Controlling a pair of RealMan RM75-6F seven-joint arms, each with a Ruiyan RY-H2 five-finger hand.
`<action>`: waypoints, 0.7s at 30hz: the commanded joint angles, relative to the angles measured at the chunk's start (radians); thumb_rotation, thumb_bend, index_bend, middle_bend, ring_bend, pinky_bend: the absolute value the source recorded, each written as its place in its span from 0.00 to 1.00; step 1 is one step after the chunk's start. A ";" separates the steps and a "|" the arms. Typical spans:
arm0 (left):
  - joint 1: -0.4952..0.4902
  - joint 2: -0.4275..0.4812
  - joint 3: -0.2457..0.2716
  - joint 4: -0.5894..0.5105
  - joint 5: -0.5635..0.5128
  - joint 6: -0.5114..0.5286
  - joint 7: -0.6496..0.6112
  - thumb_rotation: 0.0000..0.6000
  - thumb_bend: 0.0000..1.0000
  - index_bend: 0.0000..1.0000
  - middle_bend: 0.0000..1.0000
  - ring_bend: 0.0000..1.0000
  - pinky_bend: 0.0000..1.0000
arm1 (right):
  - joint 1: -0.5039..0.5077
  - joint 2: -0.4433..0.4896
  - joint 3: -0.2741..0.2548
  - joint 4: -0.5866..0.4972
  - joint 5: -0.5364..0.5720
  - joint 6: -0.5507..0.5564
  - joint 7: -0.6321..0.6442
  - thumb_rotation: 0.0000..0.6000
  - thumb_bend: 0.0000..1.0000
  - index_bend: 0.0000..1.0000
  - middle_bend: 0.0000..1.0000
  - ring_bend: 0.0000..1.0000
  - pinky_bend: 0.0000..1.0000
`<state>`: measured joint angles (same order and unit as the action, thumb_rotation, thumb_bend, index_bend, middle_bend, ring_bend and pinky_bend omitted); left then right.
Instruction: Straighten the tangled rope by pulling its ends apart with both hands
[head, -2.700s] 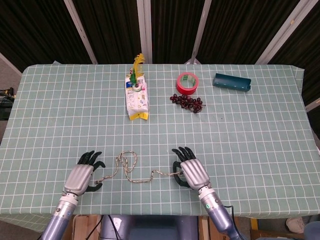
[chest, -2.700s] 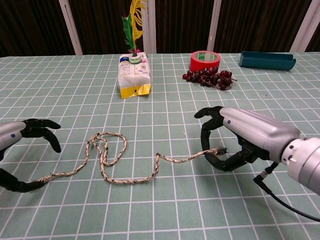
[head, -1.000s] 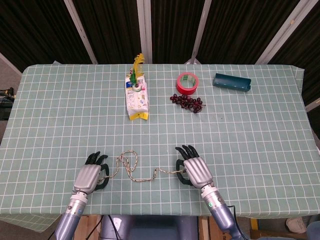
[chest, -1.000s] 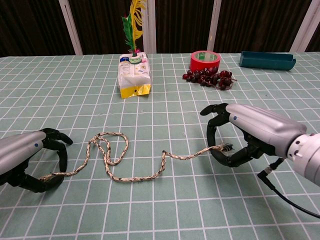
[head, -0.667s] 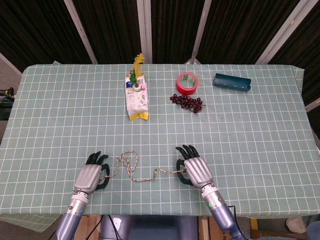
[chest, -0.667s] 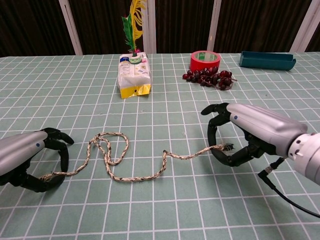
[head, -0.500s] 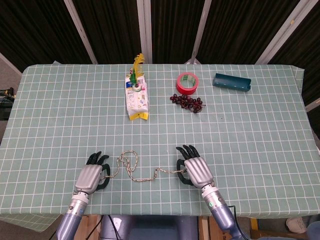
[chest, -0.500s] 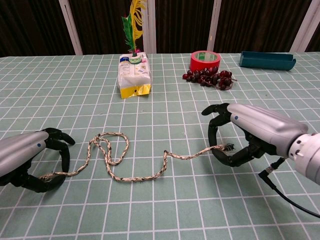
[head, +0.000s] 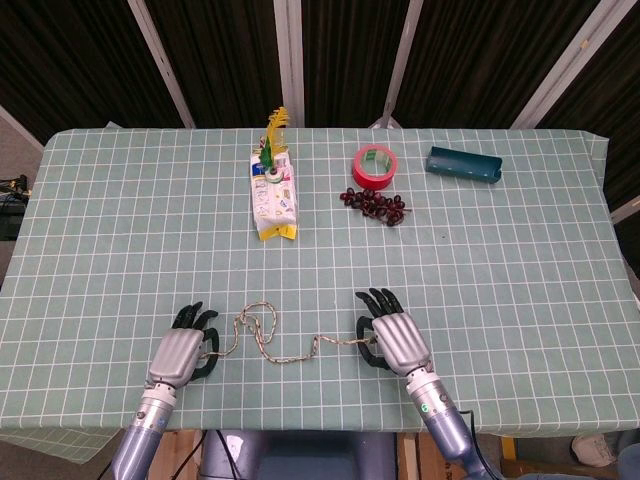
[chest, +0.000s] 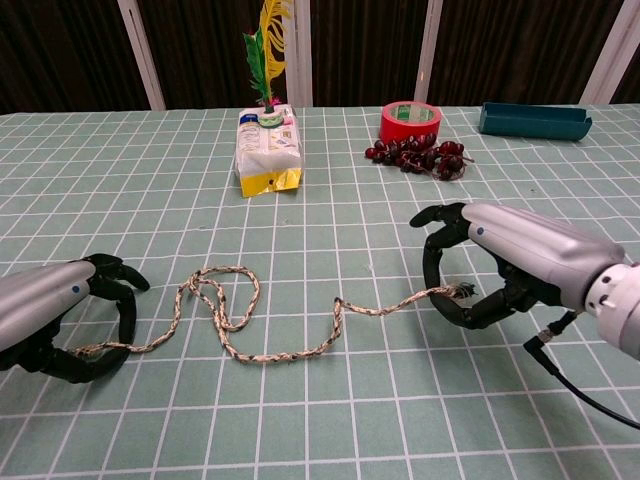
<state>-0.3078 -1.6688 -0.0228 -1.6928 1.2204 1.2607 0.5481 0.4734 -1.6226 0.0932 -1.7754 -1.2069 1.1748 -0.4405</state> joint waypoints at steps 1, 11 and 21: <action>-0.002 0.005 -0.002 -0.004 0.007 0.004 0.000 1.00 0.56 0.61 0.18 0.00 0.00 | -0.001 0.002 -0.001 -0.002 -0.001 0.001 0.001 1.00 0.50 0.64 0.14 0.00 0.00; -0.017 0.068 -0.052 -0.055 0.015 0.025 -0.014 1.00 0.57 0.61 0.19 0.00 0.00 | -0.005 0.032 0.005 -0.022 -0.011 0.015 0.004 1.00 0.50 0.64 0.14 0.00 0.00; -0.028 0.213 -0.120 -0.127 0.003 0.037 -0.058 1.00 0.58 0.61 0.19 0.00 0.00 | -0.022 0.108 0.018 -0.039 -0.009 0.036 0.025 1.00 0.50 0.64 0.14 0.00 0.00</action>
<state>-0.3342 -1.4851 -0.1278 -1.8014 1.2304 1.2963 0.5070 0.4565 -1.5267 0.1095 -1.8116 -1.2167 1.2057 -0.4226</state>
